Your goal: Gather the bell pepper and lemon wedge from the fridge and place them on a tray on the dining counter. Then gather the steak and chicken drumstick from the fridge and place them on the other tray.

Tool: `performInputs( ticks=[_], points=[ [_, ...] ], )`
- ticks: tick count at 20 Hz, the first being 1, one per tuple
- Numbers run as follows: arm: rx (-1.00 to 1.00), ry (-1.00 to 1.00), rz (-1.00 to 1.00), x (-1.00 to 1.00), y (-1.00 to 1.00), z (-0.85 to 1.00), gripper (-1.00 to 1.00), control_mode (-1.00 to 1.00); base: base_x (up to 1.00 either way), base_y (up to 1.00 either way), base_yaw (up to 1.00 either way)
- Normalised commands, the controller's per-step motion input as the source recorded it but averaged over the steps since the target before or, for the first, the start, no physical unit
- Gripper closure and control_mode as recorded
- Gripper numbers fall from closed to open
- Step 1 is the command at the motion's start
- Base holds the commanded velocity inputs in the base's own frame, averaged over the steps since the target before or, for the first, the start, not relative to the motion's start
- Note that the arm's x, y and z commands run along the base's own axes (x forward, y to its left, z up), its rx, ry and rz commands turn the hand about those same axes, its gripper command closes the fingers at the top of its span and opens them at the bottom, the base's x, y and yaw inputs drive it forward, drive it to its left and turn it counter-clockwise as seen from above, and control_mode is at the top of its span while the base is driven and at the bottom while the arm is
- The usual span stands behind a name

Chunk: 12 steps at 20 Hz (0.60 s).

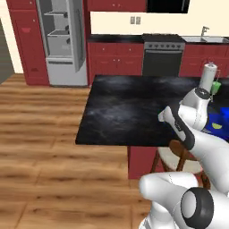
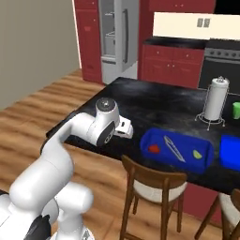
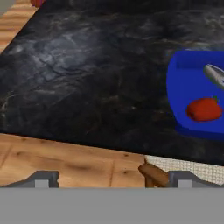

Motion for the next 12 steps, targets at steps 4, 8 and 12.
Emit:
performInputs(
  ticks=[4, 8, 12],
  points=[
    [0.0, 0.0, 0.0, 0.0, 0.0, 0.0, -1.0, 1.0, 0.72, 1.0, -0.01],
    [0.0, 0.0, 0.0, 0.0, 0.0, 0.0, -1.0, 1.0, 0.72, 1.0, -0.01],
    [0.0, 0.0, 0.0, 0.0, 0.0, 0.0, -1.0, 1.0, 0.72, 1.0, -0.01]
  ],
)
